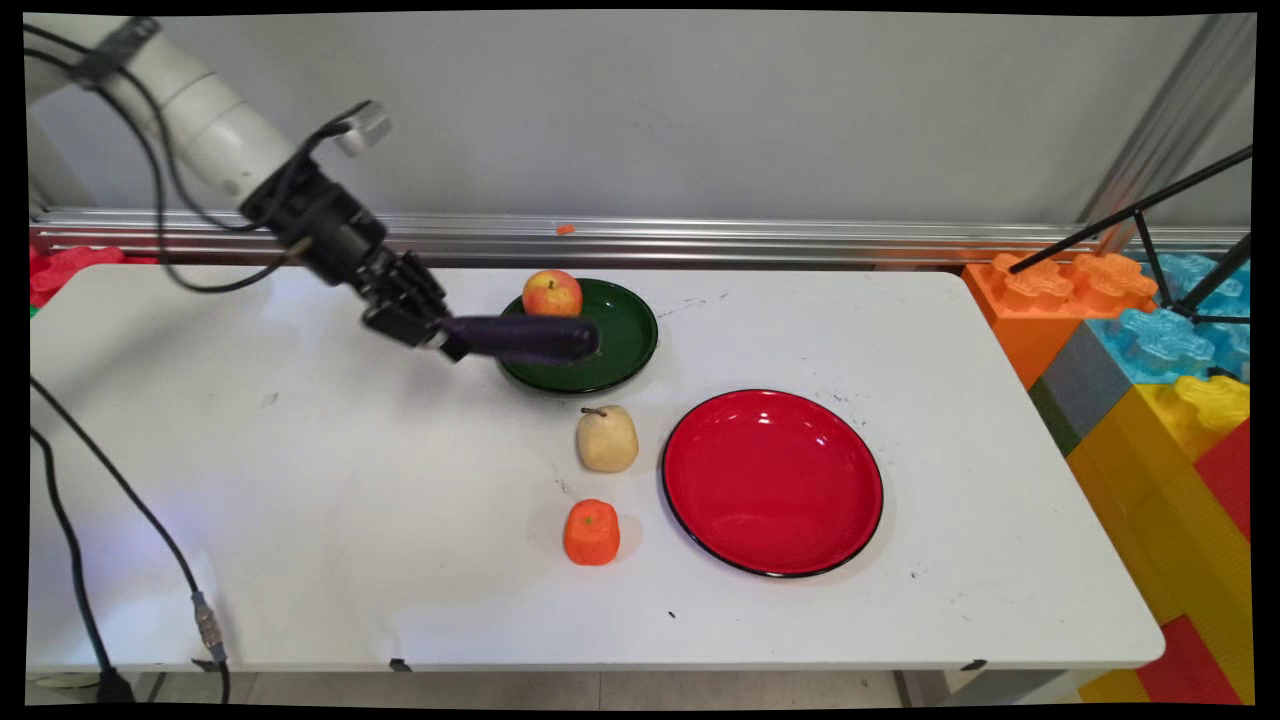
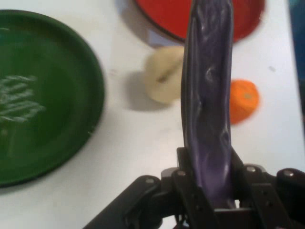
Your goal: Place the picked object on the table
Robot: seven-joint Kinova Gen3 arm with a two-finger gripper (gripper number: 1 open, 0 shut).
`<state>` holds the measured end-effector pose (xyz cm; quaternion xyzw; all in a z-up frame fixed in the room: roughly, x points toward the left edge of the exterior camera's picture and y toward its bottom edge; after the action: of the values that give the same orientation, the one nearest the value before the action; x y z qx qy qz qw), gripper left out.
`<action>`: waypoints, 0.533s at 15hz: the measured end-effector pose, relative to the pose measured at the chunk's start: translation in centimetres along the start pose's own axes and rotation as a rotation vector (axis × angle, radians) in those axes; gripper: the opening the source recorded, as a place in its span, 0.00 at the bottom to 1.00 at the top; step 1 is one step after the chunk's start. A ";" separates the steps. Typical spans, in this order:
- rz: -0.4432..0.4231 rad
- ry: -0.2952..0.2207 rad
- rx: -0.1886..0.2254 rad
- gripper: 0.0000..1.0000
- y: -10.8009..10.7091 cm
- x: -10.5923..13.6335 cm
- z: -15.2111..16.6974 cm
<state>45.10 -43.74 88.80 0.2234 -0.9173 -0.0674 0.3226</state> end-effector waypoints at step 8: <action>0.356 -0.090 -0.100 0.00 3.3 -2.5 1.0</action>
<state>44.99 -39.66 87.53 0.0382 -0.9514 -0.0648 0.2987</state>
